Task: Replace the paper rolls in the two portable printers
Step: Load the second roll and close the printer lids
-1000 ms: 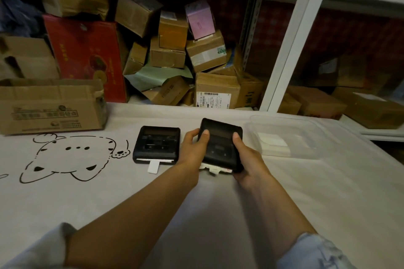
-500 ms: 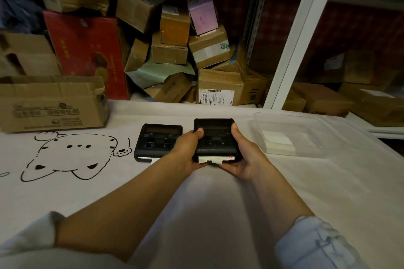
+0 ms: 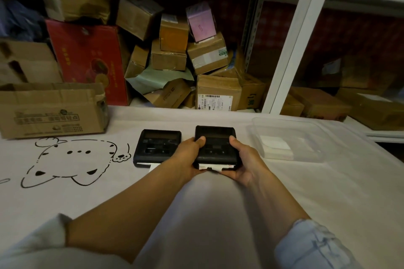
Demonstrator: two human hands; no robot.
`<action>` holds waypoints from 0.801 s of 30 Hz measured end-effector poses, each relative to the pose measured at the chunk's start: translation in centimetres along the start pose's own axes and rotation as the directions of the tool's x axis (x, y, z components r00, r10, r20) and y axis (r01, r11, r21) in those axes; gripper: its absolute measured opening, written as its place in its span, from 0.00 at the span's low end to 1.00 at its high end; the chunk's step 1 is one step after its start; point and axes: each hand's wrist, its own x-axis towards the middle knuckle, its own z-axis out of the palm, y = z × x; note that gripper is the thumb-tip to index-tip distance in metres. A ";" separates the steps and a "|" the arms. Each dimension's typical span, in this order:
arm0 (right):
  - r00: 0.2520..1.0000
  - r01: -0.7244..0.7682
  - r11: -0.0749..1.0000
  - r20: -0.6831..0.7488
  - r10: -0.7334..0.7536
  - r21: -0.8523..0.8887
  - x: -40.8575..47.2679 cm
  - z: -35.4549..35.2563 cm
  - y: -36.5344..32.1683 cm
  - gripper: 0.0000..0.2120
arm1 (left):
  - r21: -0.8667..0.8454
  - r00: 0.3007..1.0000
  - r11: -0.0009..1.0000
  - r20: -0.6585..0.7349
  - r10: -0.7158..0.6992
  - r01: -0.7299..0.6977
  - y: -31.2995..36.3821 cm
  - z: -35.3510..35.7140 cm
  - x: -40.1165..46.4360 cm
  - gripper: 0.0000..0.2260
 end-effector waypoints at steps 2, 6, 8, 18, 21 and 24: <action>1.000 0.002 1.000 0.020 -0.002 -0.010 0.0 0.1 0.1 0.11 | 0.012 0.999 0.999 0.043 0.029 -0.029 -0.3 -0.4 -0.1 0.12; 0.995 0.016 0.999 0.095 -0.012 -0.042 -0.3 -0.4 0.5 0.14 | 0.009 0.998 0.998 0.038 0.058 -0.059 -0.5 -0.7 -0.3 0.12; 0.990 -0.001 1.000 0.141 0.002 -0.005 -0.6 -0.8 0.6 0.12 | 0.003 0.998 0.999 0.036 0.051 -0.051 -0.5 -0.7 -0.4 0.13; 0.990 0.002 1.000 0.141 -0.006 0.026 -0.7 -0.9 0.6 0.11 | 0.031 0.997 0.997 0.008 0.074 -0.074 -0.6 -0.6 -0.3 0.13; 0.981 0.000 0.999 0.193 -0.007 0.034 -0.8 -1.2 1.0 0.13 | 0.026 0.998 0.998 -0.007 0.059 -0.059 -0.5 -0.5 -0.4 0.12; 0.978 0.023 0.999 0.208 -0.032 0.046 -0.8 -1.5 1.1 0.15 | 0.030 0.999 0.998 -0.007 0.052 -0.052 -0.4 -0.5 -0.4 0.13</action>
